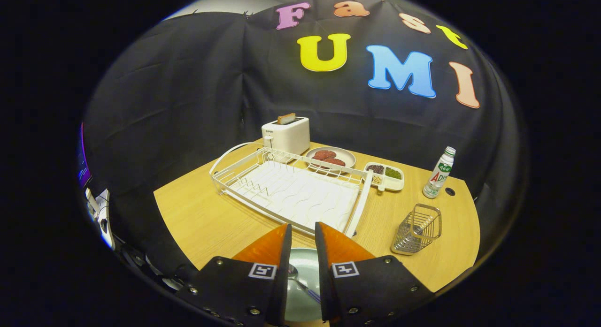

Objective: Take the plate from the dish rack, then take the spoon from the basket and place it into the plate.

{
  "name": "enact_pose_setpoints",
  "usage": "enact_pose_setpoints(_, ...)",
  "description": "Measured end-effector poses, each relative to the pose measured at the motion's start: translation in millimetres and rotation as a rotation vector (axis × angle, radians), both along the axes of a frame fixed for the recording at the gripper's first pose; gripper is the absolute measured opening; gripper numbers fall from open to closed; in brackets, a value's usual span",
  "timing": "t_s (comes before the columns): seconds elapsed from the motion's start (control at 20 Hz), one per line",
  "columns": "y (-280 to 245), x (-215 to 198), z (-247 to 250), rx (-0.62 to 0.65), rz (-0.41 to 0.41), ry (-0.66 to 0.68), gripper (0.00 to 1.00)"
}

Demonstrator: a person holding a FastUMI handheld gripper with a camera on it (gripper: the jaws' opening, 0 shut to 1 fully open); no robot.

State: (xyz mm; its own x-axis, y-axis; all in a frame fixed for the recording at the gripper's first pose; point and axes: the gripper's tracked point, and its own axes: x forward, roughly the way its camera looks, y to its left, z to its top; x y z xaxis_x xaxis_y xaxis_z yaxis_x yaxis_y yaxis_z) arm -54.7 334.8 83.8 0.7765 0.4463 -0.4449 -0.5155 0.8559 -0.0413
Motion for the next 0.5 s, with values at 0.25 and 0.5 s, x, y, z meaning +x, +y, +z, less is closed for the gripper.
enact_pose_setpoints(0.25,-62,9,71,0.085,-0.177,-0.153,0.29)
enact_pose_setpoints(0.5,-144,8,158,0.134,-0.355,-0.339,0.28)
